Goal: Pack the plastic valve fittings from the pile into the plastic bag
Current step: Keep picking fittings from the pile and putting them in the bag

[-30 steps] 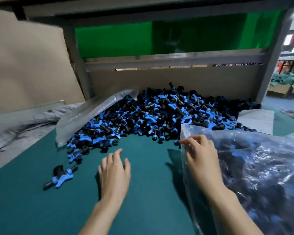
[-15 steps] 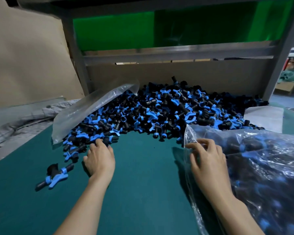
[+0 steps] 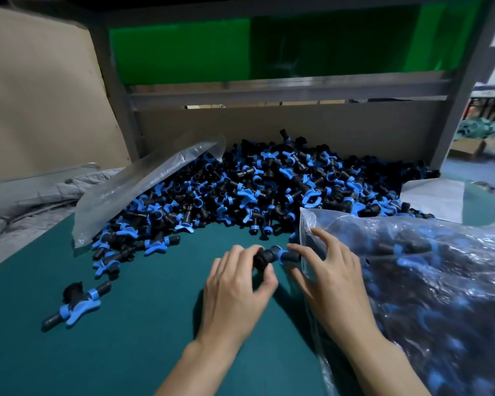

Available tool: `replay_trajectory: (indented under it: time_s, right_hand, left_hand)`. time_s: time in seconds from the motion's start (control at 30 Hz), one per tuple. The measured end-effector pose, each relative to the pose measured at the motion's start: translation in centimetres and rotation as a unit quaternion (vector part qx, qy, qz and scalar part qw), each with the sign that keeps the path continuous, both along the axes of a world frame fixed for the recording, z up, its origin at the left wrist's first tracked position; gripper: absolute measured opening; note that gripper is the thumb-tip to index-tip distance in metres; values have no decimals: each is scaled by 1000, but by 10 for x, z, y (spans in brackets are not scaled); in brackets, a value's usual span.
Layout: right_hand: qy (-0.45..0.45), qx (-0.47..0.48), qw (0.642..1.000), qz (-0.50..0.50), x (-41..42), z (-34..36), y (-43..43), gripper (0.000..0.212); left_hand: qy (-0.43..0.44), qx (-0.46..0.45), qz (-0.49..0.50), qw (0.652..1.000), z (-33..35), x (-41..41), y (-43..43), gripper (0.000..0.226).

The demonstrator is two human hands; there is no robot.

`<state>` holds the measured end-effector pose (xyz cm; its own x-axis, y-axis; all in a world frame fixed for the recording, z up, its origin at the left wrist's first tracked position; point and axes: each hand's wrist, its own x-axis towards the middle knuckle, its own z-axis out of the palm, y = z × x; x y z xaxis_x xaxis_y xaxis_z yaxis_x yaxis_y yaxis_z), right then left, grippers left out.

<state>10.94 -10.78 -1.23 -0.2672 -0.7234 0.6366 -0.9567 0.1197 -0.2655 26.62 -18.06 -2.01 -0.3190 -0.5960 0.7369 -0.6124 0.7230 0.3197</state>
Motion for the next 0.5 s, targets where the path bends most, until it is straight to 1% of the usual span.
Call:
replay_trajectory:
  time_s: [0.07, 0.17, 0.27, 0.5]
  right_hand:
    - [0, -4, 1000, 3, -1, 0, 0, 32]
    - [0, -4, 1000, 4, -1, 0, -2, 34]
    - [-2, -4, 1000, 1, 0, -1, -2, 29]
    - [-2, 7, 1000, -1, -1, -2, 0, 30]
  left_hand:
    - [-1, -14, -5, 1000, -2, -1, 2, 30]
    - [-3, -17, -1, 1000, -3, 5, -4, 30]
    - [-9, -24, -13, 1000, -4, 9, -8, 28]
    - [-31, -46, -34, 998, -4, 7, -8, 26]
